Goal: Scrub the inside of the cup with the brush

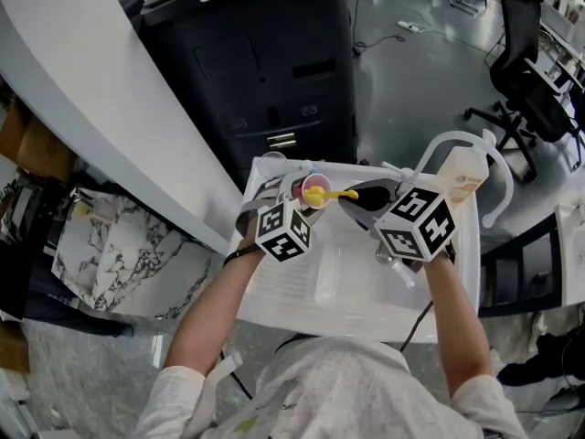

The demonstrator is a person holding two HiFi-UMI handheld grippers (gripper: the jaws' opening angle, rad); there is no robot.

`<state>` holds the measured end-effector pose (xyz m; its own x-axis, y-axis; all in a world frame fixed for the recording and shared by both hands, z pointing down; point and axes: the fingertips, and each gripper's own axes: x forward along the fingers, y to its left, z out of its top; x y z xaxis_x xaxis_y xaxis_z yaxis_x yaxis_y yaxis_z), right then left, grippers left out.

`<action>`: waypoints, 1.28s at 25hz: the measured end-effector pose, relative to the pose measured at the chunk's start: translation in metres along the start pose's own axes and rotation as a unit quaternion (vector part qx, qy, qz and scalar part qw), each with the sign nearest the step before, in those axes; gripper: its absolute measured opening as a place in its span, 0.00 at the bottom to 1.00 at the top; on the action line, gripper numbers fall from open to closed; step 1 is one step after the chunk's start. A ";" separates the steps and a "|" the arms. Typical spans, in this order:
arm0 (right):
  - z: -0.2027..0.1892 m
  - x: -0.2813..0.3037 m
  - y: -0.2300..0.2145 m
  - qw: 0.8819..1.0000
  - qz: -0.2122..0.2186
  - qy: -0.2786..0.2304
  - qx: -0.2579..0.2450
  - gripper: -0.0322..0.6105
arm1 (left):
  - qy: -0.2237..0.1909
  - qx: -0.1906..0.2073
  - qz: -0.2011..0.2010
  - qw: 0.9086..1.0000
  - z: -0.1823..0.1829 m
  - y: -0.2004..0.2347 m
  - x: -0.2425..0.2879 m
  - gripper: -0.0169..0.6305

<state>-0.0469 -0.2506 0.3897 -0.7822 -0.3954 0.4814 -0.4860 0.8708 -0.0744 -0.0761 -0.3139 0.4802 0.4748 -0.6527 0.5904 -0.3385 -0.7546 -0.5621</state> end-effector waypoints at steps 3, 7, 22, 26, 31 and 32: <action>0.000 -0.001 -0.002 1.000 -0.001 -0.003 0.005 0.10 | 0.001 0.018 -0.004 1.000 0.003 -0.005 0.000 0.49; 0.001 -0.005 -0.010 1.000 -0.004 -0.009 0.016 0.10 | -0.003 0.031 -0.010 0.999 0.006 -0.012 0.001 0.49; 0.003 -0.023 -0.028 0.997 -0.024 -0.049 0.055 0.10 | -0.028 -0.037 0.009 0.999 0.005 -0.002 0.000 0.49; 0.005 -0.032 -0.039 0.994 -0.042 -0.073 0.074 0.10 | -0.043 -0.096 0.016 0.994 0.002 0.006 -0.001 0.49; 0.002 -0.045 -0.053 0.990 -0.083 -0.082 0.076 0.10 | -0.071 -0.168 0.036 0.983 0.012 0.019 -0.006 0.49; 0.001 -0.047 -0.054 0.989 -0.088 -0.085 0.078 0.10 | -0.078 -0.182 0.039 0.980 0.014 0.021 -0.006 0.49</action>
<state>0.0156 -0.2798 0.3703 -0.7275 -0.5920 0.3468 -0.6646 0.7336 -0.1419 -0.0748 -0.3244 0.4567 0.5451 -0.7122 0.4424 -0.6317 -0.6958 -0.3418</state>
